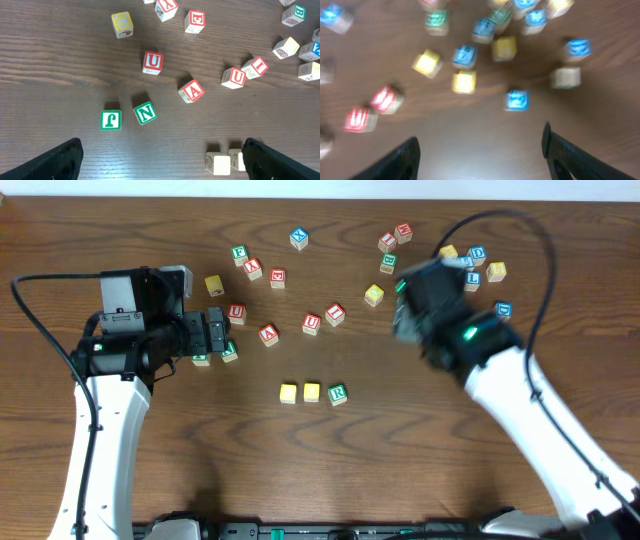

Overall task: Spell out CORL
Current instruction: 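Move the right gripper back over the blue L block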

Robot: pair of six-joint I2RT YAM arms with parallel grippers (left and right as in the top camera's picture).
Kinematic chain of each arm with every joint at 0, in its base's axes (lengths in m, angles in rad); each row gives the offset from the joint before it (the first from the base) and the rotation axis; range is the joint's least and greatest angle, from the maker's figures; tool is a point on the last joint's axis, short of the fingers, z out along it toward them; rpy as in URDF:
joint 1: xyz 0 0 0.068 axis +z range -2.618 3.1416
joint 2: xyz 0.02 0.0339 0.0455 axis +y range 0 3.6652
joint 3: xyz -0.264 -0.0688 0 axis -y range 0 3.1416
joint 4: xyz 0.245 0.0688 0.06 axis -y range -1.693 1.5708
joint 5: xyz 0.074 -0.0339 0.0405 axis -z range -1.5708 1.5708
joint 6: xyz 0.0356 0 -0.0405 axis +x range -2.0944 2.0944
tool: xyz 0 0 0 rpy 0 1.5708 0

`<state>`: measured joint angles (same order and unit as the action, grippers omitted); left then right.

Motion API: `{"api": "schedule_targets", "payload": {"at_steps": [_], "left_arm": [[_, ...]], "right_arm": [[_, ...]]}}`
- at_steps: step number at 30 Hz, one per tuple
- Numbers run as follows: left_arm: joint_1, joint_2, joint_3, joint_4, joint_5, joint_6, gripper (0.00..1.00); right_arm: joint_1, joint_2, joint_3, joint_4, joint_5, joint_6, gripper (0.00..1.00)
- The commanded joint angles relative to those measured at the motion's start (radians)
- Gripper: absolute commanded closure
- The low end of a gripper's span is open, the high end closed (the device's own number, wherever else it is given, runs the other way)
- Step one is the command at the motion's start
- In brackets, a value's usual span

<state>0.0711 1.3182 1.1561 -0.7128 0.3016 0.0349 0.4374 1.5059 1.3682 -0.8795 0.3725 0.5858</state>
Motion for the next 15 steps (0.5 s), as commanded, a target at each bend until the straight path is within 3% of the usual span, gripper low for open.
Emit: {"api": "schedule_targets", "payload": {"at_steps": [1,6,15], "left_arm": [[0.005,0.0,0.022,-0.001,-0.003,0.017,0.0],[0.005,0.0,0.022,-0.001,-0.003,0.017,0.0],[0.005,0.0,0.022,-0.001,-0.003,0.017,0.0]], "right_arm": [[-0.151,0.107,0.159,-0.085,-0.033,-0.084,0.25],[-0.286,0.267,0.235,-0.098,-0.035,-0.113,0.25],[-0.358,0.504,0.235,0.011,-0.027,-0.104,0.26]]}}
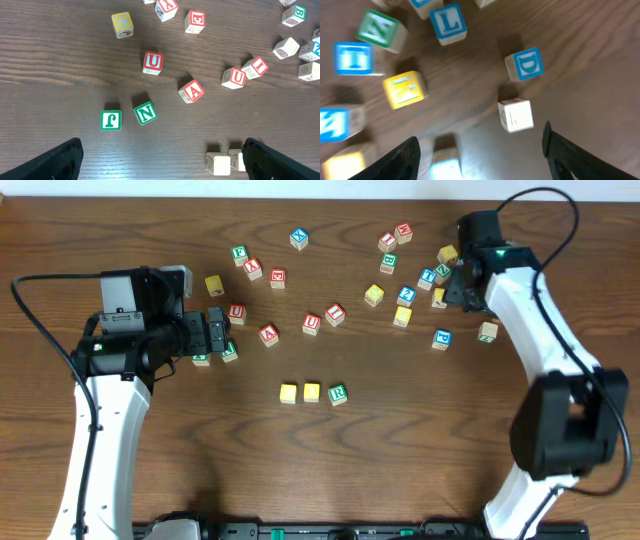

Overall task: Spell out CORL
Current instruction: 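Move the right gripper back over the blue L block, then lower the right gripper and close it on the blue L block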

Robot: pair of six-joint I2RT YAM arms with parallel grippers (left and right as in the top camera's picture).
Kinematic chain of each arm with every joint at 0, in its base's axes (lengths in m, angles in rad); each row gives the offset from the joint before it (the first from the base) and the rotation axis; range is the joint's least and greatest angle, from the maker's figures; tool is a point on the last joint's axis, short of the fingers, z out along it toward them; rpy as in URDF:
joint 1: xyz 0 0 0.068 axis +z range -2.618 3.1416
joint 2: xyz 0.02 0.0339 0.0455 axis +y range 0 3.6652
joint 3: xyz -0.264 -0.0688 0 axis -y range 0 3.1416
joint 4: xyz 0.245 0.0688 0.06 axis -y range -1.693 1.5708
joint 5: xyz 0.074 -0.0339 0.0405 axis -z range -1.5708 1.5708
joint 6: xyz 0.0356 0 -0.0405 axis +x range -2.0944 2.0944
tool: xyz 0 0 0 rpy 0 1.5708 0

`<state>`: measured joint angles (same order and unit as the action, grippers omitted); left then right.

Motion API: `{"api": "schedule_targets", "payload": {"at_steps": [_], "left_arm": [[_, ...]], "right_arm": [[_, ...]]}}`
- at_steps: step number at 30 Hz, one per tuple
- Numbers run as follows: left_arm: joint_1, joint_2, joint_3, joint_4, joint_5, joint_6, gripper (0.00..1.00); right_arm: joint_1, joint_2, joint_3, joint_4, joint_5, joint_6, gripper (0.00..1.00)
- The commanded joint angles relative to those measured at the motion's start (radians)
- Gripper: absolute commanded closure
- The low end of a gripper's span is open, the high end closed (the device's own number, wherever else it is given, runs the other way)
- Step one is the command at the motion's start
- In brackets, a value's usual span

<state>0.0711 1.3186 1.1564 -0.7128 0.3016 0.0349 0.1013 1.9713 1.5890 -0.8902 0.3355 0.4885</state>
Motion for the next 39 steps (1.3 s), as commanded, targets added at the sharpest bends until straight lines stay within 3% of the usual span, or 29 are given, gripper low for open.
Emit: {"api": "schedule_targets", "payload": {"at_steps": [1,10,16,23,29,39], "left_arm": [[0.005,0.0,0.021,-0.001,-0.003,0.017,0.0],[0.005,0.0,0.021,-0.001,-0.003,0.017,0.0],[0.005,0.0,0.021,-0.001,-0.003,0.017,0.0],[0.005,0.0,0.021,-0.001,-0.003,0.017,0.0],[0.005,0.0,0.021,-0.001,-0.003,0.017,0.0],[0.005,0.0,0.021,-0.001,-0.003,0.017,0.0]], "right_arm": [[-0.027,0.051,0.014,0.03,0.011,-0.003,0.26],[-0.108,0.084,0.014,0.165,-0.009,-0.009,0.27],[-0.114,0.086,0.043,0.208,-0.118,-0.099,0.23],[-0.114,0.125,0.236,0.062,-0.205,-0.196,0.21],[-0.114,0.297,0.452,-0.111,-0.236,-0.205,0.21],[-0.114,0.387,0.484,-0.104,-0.232,-0.151,0.28]]}}
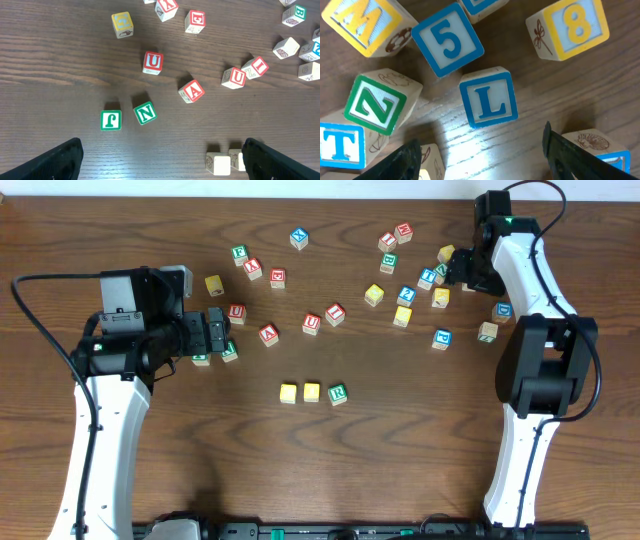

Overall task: Spell out CORL
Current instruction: 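Lower the right gripper and close it on the blue L block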

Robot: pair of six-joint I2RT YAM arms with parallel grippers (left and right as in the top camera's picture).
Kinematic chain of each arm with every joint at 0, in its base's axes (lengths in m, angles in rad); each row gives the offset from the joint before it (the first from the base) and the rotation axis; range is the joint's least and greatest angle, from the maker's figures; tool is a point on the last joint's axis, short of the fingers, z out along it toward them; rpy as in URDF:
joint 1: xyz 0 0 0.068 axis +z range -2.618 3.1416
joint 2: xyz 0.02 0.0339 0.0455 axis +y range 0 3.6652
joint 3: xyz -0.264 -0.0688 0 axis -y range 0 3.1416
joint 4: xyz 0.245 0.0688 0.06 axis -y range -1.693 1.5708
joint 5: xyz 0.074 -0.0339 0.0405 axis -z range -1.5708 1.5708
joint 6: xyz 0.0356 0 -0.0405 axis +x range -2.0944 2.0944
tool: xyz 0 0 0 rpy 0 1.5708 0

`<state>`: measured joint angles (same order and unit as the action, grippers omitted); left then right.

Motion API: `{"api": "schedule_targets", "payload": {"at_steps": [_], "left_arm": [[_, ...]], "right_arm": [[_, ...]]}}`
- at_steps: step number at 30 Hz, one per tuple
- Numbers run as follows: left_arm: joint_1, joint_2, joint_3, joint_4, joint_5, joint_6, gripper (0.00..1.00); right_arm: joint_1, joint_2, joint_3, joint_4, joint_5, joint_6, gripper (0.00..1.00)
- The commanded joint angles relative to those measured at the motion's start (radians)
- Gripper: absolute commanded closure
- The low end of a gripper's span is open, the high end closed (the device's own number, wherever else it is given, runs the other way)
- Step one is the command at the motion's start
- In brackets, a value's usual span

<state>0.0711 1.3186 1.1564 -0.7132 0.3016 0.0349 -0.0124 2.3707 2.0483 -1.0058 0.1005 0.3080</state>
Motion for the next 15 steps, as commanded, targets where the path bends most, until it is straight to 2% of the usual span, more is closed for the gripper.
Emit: {"api": "schedule_targets", "payload": {"at_steps": [1,4,15], "left_arm": [[0.005,0.0,0.021,0.0,-0.003,0.017,0.0],[0.005,0.0,0.021,0.0,-0.003,0.017,0.0],[0.005,0.0,0.021,0.0,-0.003,0.017,0.0]], "right_arm": [[-0.001,-0.012,0.025,0.014,0.008,0.037,0.3],[-0.001,-0.012,0.024,0.026,0.053,0.066,0.34],[-0.007,-0.006,0.023,0.079,0.077,0.024,0.31]]}}
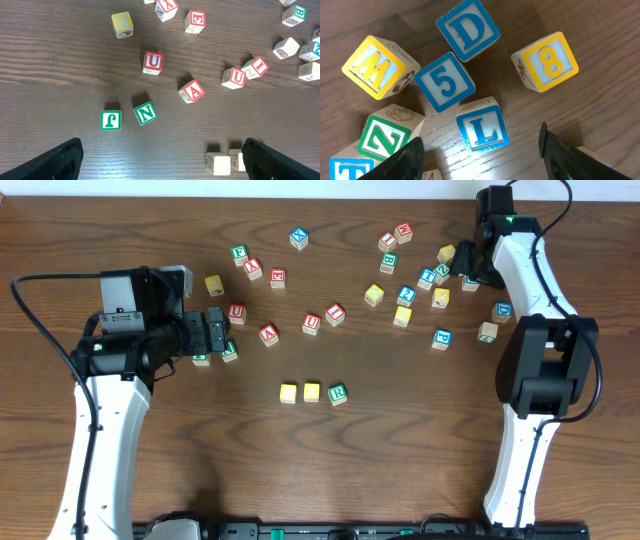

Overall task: Spell out CORL
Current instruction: 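Lower the right gripper and close it on the blue L block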

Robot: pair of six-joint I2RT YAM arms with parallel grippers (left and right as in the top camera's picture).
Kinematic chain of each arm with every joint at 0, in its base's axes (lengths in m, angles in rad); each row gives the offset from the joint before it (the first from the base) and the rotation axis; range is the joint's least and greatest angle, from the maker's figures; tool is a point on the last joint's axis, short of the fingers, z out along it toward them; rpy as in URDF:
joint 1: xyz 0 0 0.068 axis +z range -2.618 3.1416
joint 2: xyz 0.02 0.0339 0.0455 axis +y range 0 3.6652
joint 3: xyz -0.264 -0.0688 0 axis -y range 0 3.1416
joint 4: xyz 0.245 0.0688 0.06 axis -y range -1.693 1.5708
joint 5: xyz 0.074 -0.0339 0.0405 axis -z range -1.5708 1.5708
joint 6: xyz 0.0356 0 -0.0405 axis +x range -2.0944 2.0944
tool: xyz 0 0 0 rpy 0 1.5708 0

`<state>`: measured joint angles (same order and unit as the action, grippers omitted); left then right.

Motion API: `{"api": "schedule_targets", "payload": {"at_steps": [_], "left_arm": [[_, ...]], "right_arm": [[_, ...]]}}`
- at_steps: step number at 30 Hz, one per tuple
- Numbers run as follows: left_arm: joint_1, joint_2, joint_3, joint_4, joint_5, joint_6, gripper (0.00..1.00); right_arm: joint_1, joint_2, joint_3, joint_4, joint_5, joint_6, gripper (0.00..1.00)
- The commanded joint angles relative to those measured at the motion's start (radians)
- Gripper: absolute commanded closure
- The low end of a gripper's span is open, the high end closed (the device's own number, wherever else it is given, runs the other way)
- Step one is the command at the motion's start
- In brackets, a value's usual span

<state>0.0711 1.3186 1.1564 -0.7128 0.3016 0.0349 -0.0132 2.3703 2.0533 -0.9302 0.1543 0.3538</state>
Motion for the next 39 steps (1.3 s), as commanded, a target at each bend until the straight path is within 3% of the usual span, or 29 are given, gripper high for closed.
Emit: {"api": "schedule_targets", "payload": {"at_steps": [1,24,30,39], "left_arm": [[0.005,0.0,0.021,-0.001,-0.003,0.017,0.0],[0.005,0.0,0.021,-0.001,-0.003,0.016,0.0],[0.005,0.0,0.021,-0.001,-0.003,0.017,0.0],[0.005,0.0,0.021,-0.001,-0.003,0.017,0.0]], "right_arm": [[-0.007,-0.002,0.018,0.004,0.024,-0.022,0.31],[-0.008,0.071,0.018,0.033,0.04,-0.022,0.39],[-0.008,0.071,0.018,0.048,0.054,-0.021,0.44],[-0.008,0.071,0.018,0.036,0.053,-0.018,0.6]]}}
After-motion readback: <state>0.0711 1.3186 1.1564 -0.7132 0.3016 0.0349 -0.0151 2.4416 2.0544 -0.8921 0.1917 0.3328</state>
